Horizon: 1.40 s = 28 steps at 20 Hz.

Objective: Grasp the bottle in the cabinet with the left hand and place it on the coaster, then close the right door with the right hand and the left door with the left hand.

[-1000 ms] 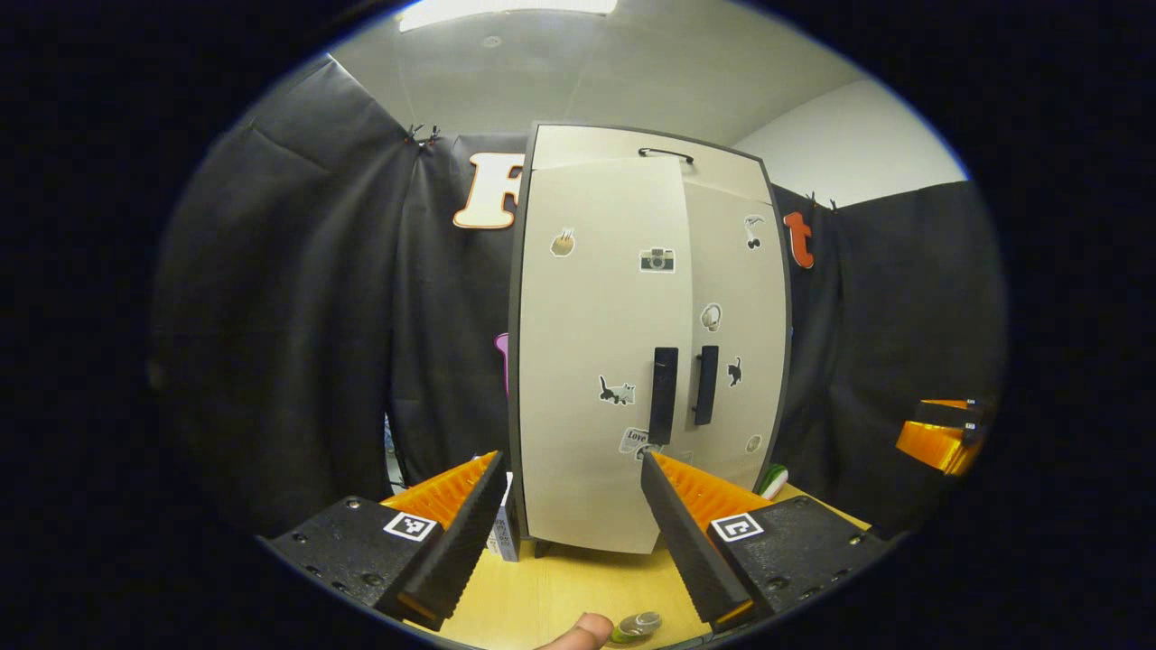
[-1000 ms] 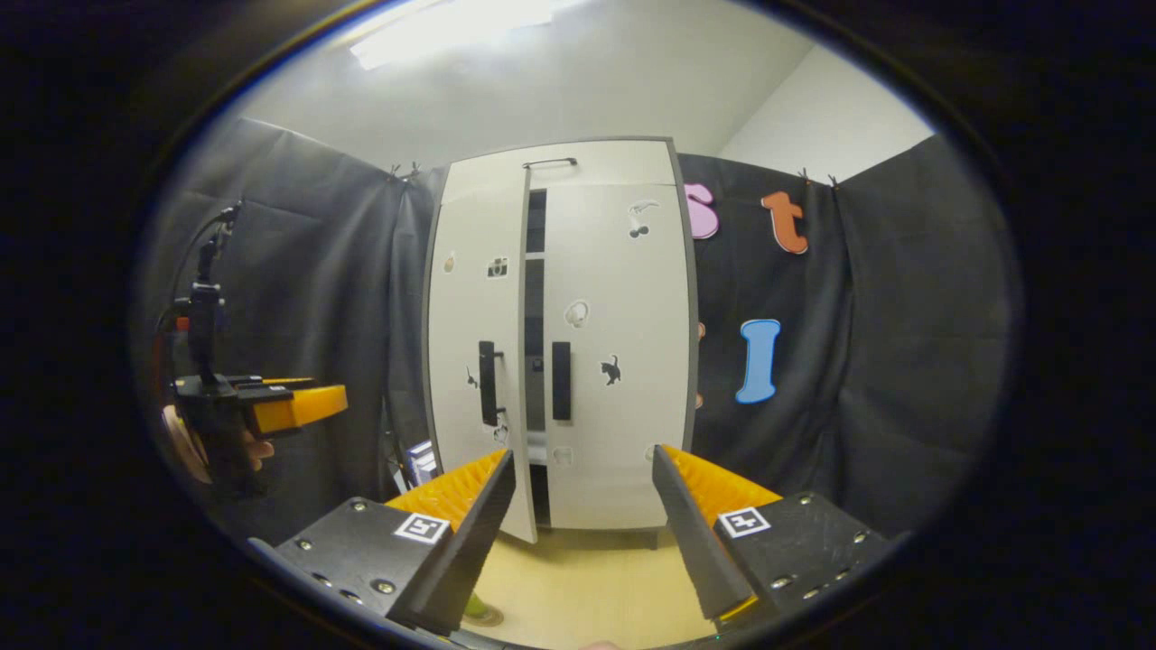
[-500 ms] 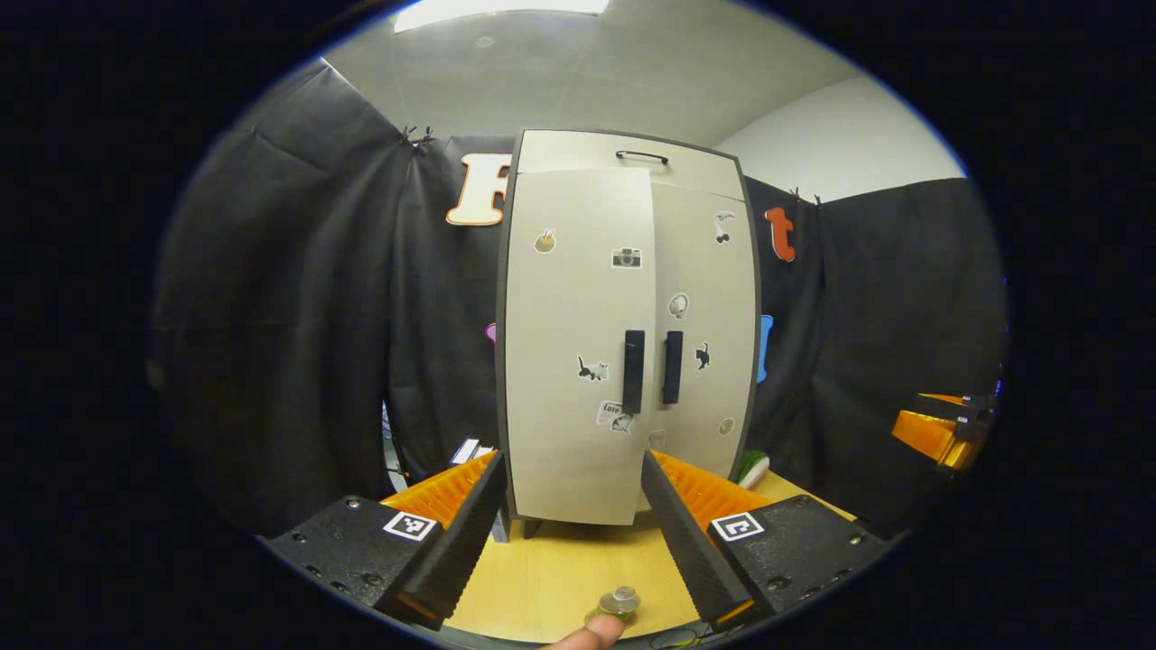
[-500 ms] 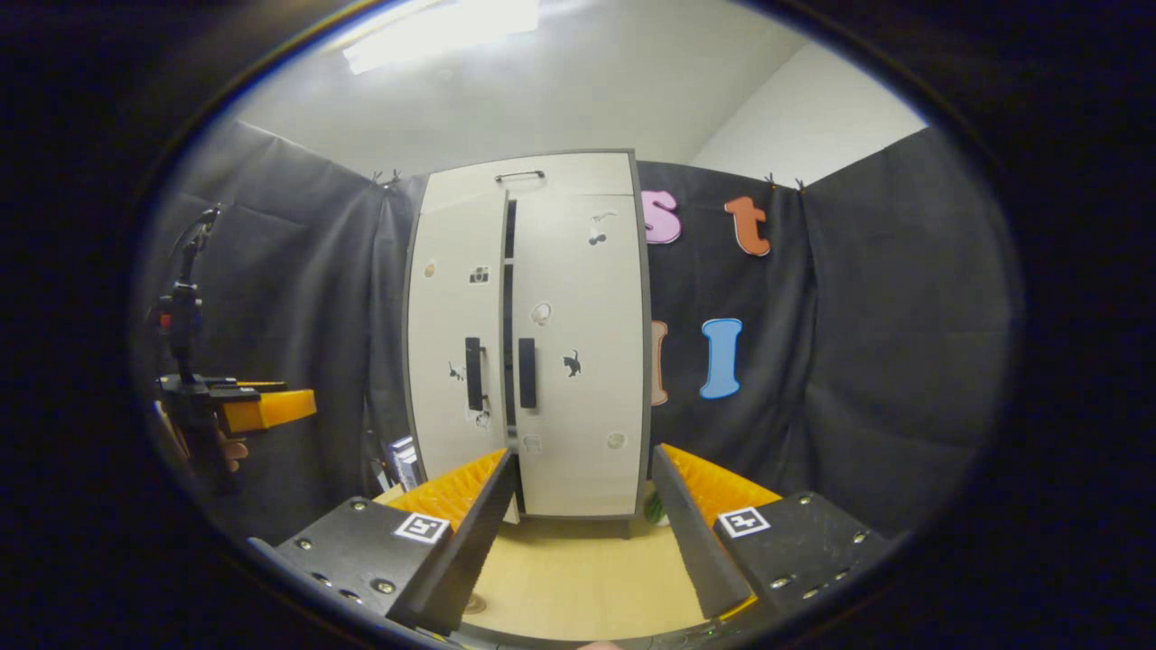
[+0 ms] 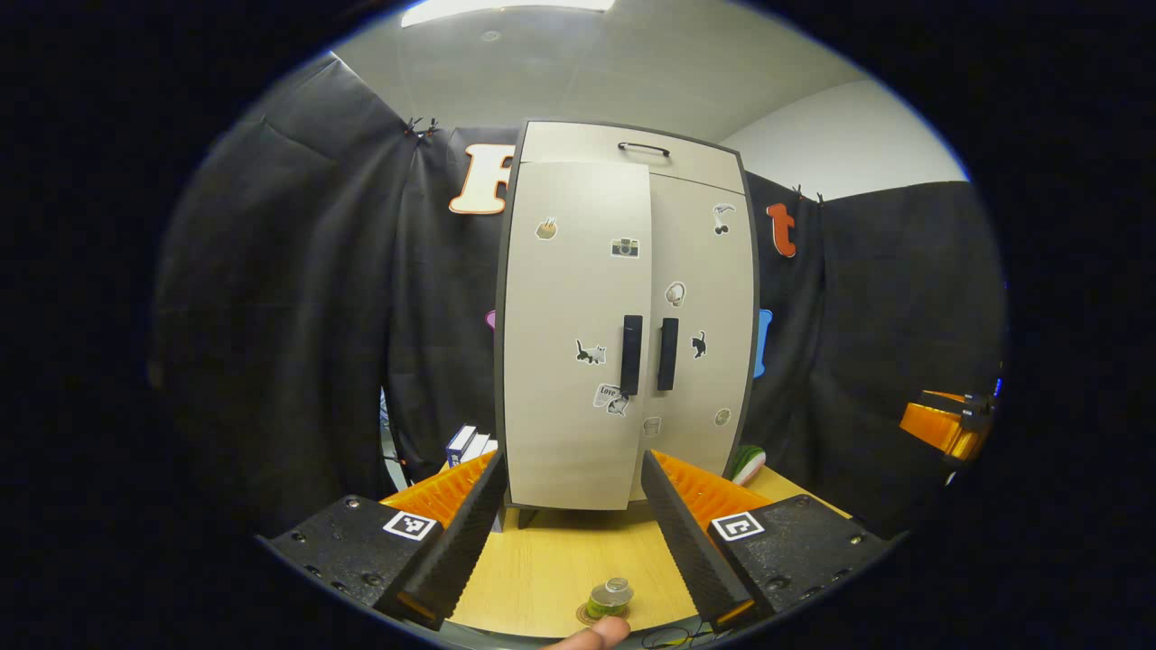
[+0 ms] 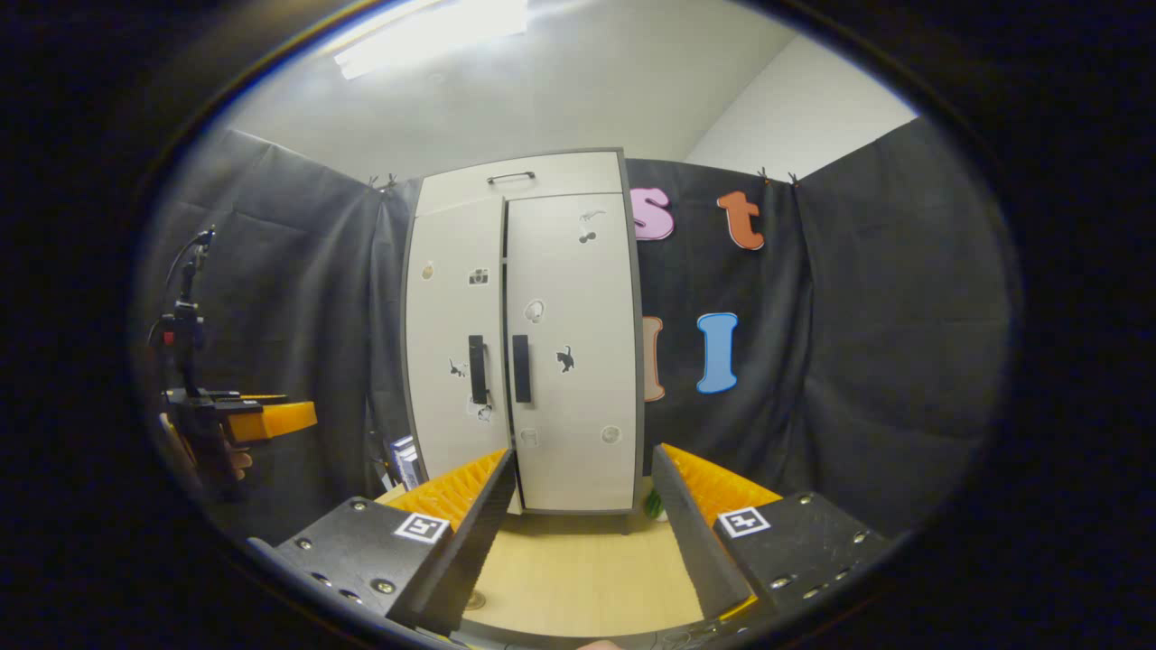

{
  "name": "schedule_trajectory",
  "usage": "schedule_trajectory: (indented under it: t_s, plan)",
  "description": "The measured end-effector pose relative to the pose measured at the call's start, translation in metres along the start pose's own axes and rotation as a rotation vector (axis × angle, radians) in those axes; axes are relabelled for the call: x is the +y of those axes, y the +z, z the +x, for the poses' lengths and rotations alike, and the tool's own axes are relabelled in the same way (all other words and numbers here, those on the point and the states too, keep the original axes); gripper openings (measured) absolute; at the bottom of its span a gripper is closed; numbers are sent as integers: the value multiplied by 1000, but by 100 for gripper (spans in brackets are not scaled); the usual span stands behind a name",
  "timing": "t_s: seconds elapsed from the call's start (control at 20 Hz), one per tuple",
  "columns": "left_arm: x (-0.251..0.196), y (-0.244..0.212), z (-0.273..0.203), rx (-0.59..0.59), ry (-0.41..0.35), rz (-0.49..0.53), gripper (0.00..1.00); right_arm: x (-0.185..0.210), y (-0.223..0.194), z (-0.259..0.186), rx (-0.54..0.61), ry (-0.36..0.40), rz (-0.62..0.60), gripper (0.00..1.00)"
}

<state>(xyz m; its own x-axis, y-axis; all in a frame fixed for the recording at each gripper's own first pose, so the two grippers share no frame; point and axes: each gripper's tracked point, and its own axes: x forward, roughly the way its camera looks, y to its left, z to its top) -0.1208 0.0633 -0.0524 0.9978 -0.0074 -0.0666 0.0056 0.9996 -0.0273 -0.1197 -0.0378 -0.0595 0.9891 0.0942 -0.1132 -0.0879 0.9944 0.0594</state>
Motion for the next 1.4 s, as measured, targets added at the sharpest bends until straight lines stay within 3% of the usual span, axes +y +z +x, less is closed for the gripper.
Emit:
schedule_trajectory:
  t_s: [0.15, 0.2, 0.4, 0.85, 1.0, 1.05, 1.15, 1.2, 1.4]
  plan:
    - [1, 10, 4, -25, 15, 7, 92, -7, -3, -3, 3, -14, 0, 89]
    - [0, 12, 6, -37, 19, -1, 95, -8, -3, -4, 4, -14, 6, 93]
    - [-17, 14, 10, -43, -18, -30, 95, -17, 0, -5, 4, -33, 13, 93]
    - [-33, 10, 11, -35, -22, -69, 95, -26, 11, -14, -32, -51, 27, 93]
    - [-42, 10, 15, -27, -36, -48, 95, -27, 13, -17, -40, -61, 38, 89]
    - [-46, 15, 17, -33, -42, -34, 91, -26, 13, -18, -43, -58, 39, 93]
    - [-51, 23, 21, -60, -44, -19, 99, -29, 14, -18, -45, -70, 31, 94]
    - [-56, 25, 24, -70, -50, -17, 95, -31, 15, -18, -45, -82, 31, 94]
    - [-66, 28, 40, -81, -55, -22, 95, -23, 17, -16, -40, -86, 33, 94]
